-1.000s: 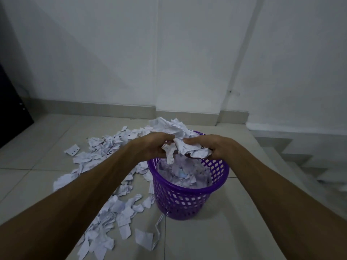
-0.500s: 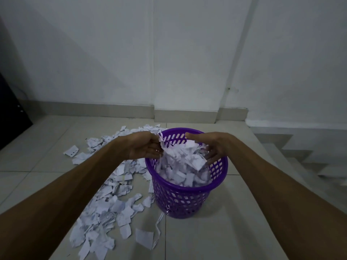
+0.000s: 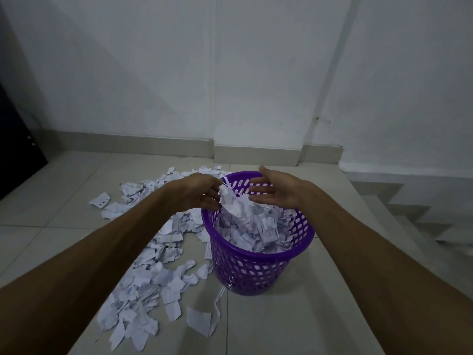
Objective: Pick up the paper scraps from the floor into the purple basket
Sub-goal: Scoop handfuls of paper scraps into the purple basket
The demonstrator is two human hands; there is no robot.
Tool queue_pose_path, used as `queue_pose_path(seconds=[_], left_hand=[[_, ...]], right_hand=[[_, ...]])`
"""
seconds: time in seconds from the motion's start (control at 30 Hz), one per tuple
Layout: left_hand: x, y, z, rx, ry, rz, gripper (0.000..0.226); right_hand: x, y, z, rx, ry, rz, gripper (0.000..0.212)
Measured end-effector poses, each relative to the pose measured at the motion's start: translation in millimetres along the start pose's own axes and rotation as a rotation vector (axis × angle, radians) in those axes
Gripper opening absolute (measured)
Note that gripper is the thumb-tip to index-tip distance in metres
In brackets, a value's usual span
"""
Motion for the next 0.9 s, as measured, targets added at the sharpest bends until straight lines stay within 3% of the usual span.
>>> queue_pose_path(seconds=[0.17, 0.3, 0.43, 0.67, 0.77, 0.9], left_hand=[[1.9, 4.5, -5.5, -0.039, 0.073, -0.005, 0.027], [-5.7, 3.1, -11.1, -0.056, 0.114, -0.007, 0.029], [-15.7, 6.4, -9.4, 0.003, 0.066, -0.040, 0.028], [-23.6, 17.4, -3.0, 0.126, -0.138, 0.071, 0.021], [-21.8, 24.4, 2.2, 0.132, -0.191, 0.060, 0.011], [-24.0, 34.2, 9.3, 0.102, -0.185, 0.038, 0.012]], right_hand=[[21.9, -24.3, 12.4, 0.144, 0.142, 0.006, 0.069], [23.9, -41.0, 20.0, 0.222, 0.115, -0.079, 0.082], [18.4, -44.2, 18.8, 0.250, 0.138, -0.085, 0.076], [4.9, -5.1, 17.7, 0.053, 0.109, -0.033, 0.046], [-4.3, -16.4, 28.7, 0.090, 0.043, -0.086, 0.053], [-5.4, -48.5, 42.2, 0.226, 0.094, -0.014, 0.072]])
Point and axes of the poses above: each hand's wrist, its own z-axis towards the middle knuckle, its own x-axis out of the palm, y = z × x, the point moved 3 cm from there along z, towards the middle knuckle, and after that the axes turned 1 degree about y, right-handed, at the moved point
